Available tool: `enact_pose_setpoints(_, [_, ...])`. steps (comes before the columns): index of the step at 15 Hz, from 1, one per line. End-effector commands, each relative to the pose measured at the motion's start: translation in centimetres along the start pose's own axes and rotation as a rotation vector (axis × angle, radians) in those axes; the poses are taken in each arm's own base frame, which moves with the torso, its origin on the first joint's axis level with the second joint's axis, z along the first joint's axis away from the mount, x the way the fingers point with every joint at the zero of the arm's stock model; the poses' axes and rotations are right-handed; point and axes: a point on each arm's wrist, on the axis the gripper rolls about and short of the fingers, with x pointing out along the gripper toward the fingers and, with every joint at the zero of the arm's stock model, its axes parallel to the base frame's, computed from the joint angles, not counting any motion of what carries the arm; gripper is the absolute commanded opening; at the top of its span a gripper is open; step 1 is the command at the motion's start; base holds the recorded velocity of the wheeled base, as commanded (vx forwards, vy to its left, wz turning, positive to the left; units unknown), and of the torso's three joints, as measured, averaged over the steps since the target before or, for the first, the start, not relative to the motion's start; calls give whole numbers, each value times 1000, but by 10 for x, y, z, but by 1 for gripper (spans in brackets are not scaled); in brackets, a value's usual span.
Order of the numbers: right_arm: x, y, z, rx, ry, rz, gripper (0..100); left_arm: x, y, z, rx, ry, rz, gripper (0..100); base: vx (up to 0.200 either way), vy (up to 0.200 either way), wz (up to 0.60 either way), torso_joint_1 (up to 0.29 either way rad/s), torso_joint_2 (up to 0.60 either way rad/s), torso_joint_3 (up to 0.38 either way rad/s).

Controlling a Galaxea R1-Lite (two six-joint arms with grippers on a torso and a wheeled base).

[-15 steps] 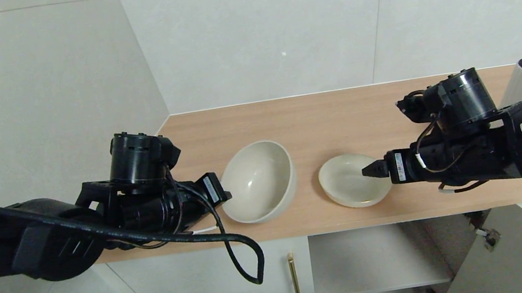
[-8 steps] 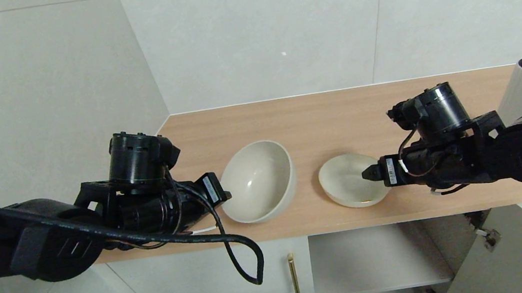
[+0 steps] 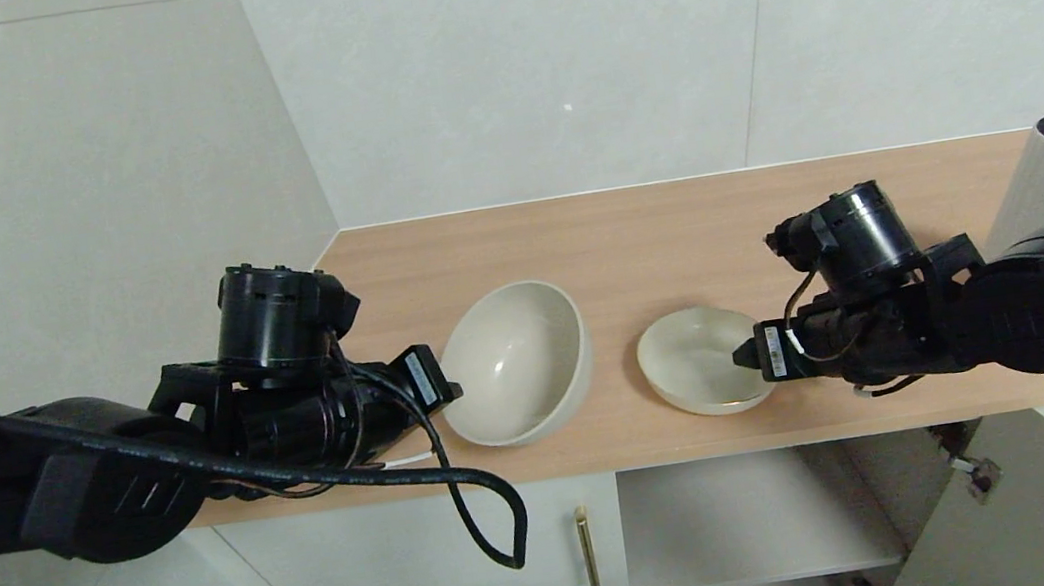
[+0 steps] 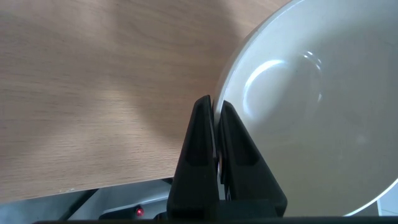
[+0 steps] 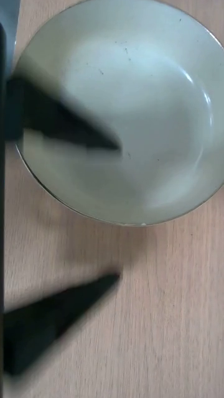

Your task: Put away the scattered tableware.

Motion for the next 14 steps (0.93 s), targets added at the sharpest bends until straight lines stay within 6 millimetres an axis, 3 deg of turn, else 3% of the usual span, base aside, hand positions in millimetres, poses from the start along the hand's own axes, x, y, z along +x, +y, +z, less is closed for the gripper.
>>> enact_pose_setpoints(1, [1, 0, -1, -2, 4, 0, 0, -1, 0, 0, 0, -2, -2, 0, 0, 0, 0, 0, 0, 0])
enact_pose_setpoints(9, [-5, 0, 1, 1, -5, 7, 0, -2, -1, 1, 0, -5, -5, 0, 0, 0, 0, 0, 0, 0])
enact_pose_setpoints(11, [-22, -4, 6, 11, -29, 37, 0, -10, -2, 2, 3, -16, -11, 0, 0, 0, 0, 0, 0, 0])
enact_pose_setpoints(14, [-64, -14, 9, 14, -13, 125, 0, -29, -3, 1, 55, -57, -1, 0, 0, 0, 0, 0, 0, 0])
